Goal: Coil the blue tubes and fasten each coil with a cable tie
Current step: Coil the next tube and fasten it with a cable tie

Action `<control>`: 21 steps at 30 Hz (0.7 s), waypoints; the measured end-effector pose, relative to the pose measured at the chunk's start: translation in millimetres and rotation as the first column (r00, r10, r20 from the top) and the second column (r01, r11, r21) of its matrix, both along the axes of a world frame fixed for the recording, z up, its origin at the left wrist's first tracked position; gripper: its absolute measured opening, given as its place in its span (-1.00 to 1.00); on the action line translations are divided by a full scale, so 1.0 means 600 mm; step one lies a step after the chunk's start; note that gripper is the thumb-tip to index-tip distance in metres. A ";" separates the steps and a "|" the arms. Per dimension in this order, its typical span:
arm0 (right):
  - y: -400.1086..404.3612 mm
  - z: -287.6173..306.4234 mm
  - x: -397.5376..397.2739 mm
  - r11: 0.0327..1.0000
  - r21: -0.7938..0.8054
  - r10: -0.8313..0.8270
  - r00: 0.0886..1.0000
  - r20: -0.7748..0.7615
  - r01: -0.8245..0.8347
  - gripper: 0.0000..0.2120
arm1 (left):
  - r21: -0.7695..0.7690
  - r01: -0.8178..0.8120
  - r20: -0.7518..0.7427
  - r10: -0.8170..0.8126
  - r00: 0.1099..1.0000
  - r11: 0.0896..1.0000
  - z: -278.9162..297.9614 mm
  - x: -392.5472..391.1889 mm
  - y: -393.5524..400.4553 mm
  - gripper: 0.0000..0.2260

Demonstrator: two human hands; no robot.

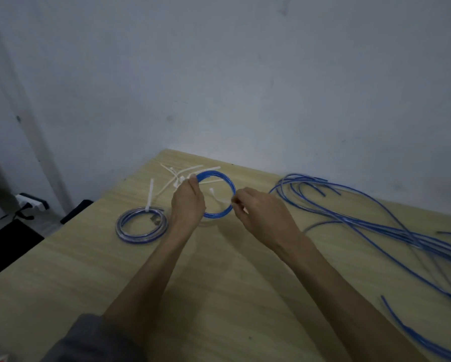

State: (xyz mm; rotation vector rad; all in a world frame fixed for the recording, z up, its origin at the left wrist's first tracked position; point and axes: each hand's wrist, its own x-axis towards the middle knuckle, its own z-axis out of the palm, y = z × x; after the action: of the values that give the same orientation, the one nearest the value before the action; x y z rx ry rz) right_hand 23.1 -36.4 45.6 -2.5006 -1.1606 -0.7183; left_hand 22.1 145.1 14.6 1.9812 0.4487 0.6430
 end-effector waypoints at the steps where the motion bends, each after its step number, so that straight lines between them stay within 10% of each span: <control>1: -0.005 -0.006 -0.001 0.998 -0.050 -0.035 0.998 0.057 0.038 -0.97 | -0.030 0.039 0.002 -0.039 0.999 0.999 -0.002 -0.002 -0.015 -0.55; 10: -0.037 -0.026 -0.020 0.976 -0.011 -0.207 0.935 0.289 0.219 -0.67 | -0.029 0.241 0.056 -0.239 0.969 0.970 -0.017 -0.014 -0.087 -0.62; 21: -0.029 -0.071 -0.023 0.979 0.111 -0.176 0.982 0.064 0.168 -0.72 | -0.328 0.272 0.064 -0.266 0.962 0.904 -0.035 -0.019 -0.103 -0.62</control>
State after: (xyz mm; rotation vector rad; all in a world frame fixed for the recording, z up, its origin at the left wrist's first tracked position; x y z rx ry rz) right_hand 9.1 -53.6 2.7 -2.5255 -0.9109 -0.9000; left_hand 11.0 83.1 -6.2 1.6708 0.2456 0.3788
